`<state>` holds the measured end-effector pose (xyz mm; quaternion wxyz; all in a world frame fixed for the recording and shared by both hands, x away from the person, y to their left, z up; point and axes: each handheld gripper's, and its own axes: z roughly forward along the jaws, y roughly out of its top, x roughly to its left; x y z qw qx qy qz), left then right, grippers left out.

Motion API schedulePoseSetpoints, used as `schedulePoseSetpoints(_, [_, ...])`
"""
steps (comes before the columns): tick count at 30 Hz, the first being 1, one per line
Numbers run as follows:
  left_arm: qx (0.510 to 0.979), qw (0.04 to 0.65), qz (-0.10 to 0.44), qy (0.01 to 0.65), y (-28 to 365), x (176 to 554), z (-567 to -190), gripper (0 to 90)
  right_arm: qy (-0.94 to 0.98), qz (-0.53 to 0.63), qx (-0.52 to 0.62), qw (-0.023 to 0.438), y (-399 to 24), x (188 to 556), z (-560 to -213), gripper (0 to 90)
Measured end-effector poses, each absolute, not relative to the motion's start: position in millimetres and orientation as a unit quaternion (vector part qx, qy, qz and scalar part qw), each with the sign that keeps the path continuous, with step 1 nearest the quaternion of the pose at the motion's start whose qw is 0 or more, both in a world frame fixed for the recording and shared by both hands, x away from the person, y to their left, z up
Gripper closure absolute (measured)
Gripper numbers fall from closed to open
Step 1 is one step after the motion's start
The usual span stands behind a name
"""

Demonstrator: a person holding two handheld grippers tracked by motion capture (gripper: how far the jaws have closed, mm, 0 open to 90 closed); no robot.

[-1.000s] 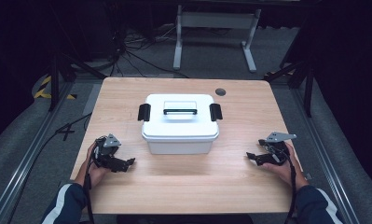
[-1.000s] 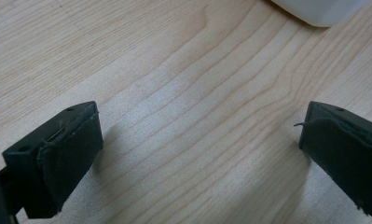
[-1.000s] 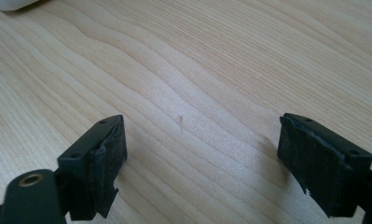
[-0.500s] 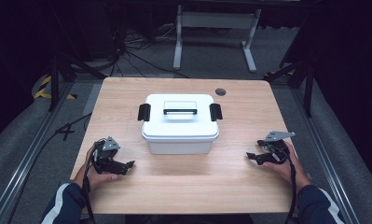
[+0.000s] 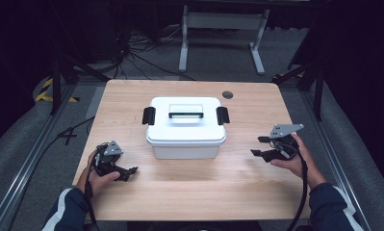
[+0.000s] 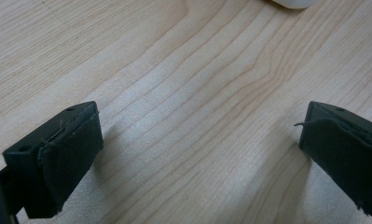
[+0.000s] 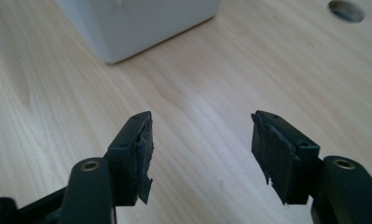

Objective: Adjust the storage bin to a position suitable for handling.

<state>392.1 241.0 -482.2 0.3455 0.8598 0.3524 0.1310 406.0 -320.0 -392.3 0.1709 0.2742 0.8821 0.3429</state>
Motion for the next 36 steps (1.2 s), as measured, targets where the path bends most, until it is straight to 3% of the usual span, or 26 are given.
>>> schedulePoseSetpoints(15, [0.858, 0.345, 0.131, 0.358, 240.9, 390.1, -482.3, 0.3, 0.892, 0.333, 0.23, 0.201, -297.9, 416.5, -310.7, 39.0])
schedulePoseSetpoints(36, [0.855, 0.347, 0.137, 0.361, 241.2, 388.8, -482.8, 0.3, 0.917, 0.305, 0.148, 0.211, -236.6, 435.6, -259.5, 38.8])
